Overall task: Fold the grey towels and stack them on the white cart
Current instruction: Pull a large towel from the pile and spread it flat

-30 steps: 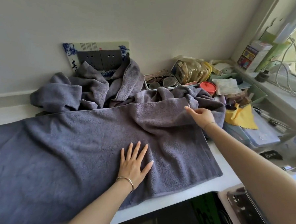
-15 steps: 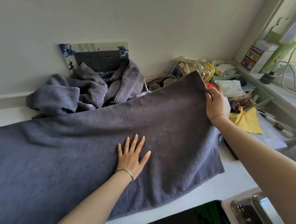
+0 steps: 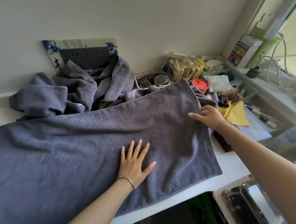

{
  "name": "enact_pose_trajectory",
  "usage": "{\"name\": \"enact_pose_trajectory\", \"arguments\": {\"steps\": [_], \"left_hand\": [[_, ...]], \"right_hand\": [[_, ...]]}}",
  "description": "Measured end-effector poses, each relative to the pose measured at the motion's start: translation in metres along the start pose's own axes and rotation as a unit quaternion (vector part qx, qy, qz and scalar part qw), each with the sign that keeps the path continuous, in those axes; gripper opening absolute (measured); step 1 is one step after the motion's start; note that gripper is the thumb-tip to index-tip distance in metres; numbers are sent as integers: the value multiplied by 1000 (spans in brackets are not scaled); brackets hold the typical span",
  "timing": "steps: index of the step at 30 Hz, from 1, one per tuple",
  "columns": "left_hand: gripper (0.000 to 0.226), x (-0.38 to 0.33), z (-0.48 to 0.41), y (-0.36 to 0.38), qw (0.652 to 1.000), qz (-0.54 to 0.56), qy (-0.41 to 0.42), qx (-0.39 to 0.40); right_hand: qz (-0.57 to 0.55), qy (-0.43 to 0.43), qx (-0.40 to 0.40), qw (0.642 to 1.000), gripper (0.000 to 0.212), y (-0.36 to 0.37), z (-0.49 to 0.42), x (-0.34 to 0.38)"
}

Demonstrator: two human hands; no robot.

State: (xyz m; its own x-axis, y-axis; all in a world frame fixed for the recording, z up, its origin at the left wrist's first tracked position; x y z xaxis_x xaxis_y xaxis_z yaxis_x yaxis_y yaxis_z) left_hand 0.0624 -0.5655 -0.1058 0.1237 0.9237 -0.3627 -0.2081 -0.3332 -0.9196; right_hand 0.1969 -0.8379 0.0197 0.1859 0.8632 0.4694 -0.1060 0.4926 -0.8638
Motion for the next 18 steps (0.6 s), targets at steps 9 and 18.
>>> {"name": "enact_pose_trajectory", "arguments": {"steps": [9,18], "left_hand": [[95,-16,6,9,1000,-8,21,3],[92,43,54,-27,999,41,-5,-20]], "right_hand": [[46,12,-7,999,47,-11,19,-28],[57,-157,-132,977,61,60,75,69]]}}
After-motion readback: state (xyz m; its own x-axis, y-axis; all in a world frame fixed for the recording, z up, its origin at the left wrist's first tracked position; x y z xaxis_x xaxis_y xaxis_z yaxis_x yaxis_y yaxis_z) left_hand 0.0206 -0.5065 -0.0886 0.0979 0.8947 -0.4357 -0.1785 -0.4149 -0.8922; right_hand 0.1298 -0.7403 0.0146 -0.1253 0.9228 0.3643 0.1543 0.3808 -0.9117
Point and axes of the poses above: each hand's wrist, its own z-axis away from the middle knuckle, its own y-axis out of the palm, x = y × z, the point moved 4 cm from there along -z, towards the middle knuckle, and after that the axes turned 11 degrees about z, right-handed, at the moved point
